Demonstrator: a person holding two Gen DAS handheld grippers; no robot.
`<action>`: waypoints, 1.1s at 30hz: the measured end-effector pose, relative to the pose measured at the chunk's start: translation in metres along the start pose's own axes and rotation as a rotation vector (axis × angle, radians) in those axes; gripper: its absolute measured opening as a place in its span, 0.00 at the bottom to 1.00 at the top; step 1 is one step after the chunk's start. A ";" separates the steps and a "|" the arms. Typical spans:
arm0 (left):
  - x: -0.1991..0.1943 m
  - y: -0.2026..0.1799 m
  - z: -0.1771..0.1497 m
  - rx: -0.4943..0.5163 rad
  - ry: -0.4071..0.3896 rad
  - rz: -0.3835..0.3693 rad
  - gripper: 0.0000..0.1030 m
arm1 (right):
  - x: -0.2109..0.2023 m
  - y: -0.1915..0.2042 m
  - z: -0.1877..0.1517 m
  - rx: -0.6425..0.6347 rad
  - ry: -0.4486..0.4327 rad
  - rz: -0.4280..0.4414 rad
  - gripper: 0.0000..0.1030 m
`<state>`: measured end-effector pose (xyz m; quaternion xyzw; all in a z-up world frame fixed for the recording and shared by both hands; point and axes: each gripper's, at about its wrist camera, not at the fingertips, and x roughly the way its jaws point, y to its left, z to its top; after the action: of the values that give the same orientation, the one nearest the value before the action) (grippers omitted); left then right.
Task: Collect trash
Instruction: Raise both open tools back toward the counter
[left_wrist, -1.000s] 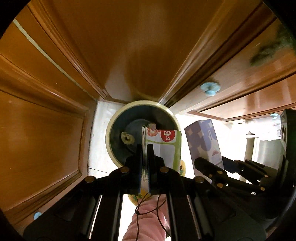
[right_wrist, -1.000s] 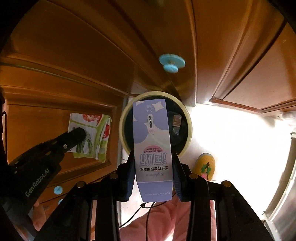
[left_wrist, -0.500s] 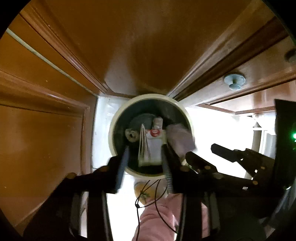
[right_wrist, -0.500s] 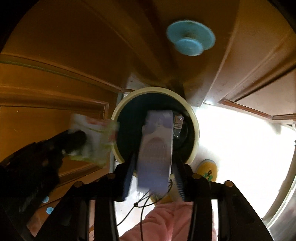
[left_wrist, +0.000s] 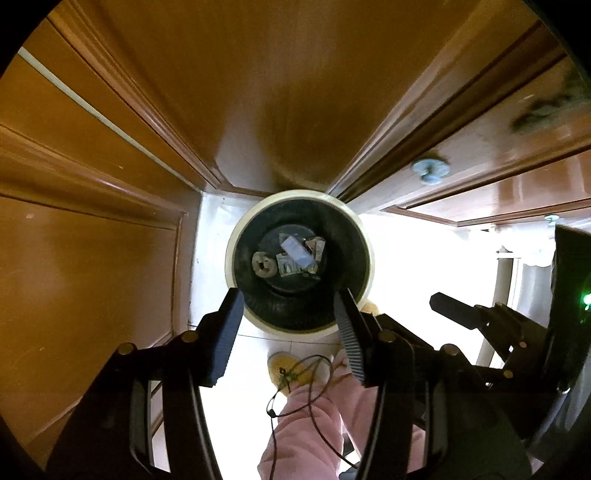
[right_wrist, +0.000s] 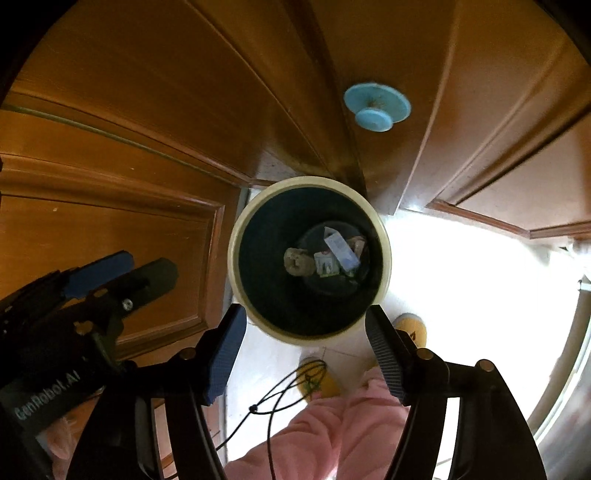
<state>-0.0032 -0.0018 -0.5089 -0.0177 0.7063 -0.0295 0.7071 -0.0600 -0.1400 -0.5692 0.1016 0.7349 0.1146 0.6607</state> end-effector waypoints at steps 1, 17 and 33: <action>-0.011 0.000 -0.001 0.002 -0.004 0.000 0.47 | -0.006 -0.001 -0.003 -0.001 0.001 0.000 0.66; -0.229 0.003 -0.033 -0.003 -0.140 -0.040 0.46 | -0.212 0.030 -0.054 -0.010 -0.099 -0.007 0.66; -0.420 0.014 -0.070 0.068 -0.449 -0.101 0.47 | -0.408 0.098 -0.108 -0.110 -0.454 -0.042 0.79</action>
<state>-0.0728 0.0409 -0.0906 -0.0352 0.5282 -0.0837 0.8443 -0.1239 -0.1733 -0.1420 0.0736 0.5621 0.1149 0.8157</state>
